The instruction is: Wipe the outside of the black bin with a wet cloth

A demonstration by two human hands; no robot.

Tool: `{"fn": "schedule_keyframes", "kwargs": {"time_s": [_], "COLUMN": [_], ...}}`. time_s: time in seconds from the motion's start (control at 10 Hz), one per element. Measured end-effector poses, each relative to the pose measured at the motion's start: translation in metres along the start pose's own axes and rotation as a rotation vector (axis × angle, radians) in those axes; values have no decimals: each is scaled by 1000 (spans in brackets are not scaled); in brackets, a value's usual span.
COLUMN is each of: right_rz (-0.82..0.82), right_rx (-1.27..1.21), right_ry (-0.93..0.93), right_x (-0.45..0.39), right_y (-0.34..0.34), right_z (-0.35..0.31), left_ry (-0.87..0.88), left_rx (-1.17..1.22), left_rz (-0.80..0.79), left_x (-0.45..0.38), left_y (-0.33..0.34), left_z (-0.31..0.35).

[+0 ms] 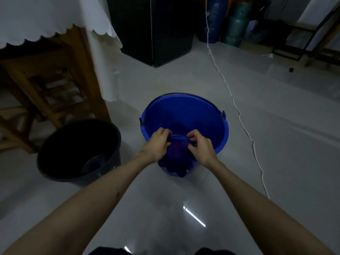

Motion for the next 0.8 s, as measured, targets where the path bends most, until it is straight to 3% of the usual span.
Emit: {"fn": "schedule_keyframes", "kwargs": {"time_s": [0.2,0.3,0.6,0.8], "right_rz": [-42,-109,-99,-154], "right_rx": [162,258,263,225], "right_ry": [-286,-336,-333,-202], "right_x": [41,59,51,19], "right_y": [14,22,23,21], "right_z": [-2,-1,3,8], "left_ry": [256,245,240,52], "left_rx": [-145,-166,-149,-47], "left_rz": [-71,-106,-25,33], "left_x": [53,61,48,22], "left_y": [19,26,25,10], "left_z": [-11,-10,-16,-28]}}
Point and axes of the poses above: each hand's wrist, its own x-axis away from the middle knuckle, its own y-axis out of the palm, z = x × y, the point moved 8 cm from there along -x, towards the middle knuckle, and after that the axes turned 9 degrees about z, right-handed, at the moved point
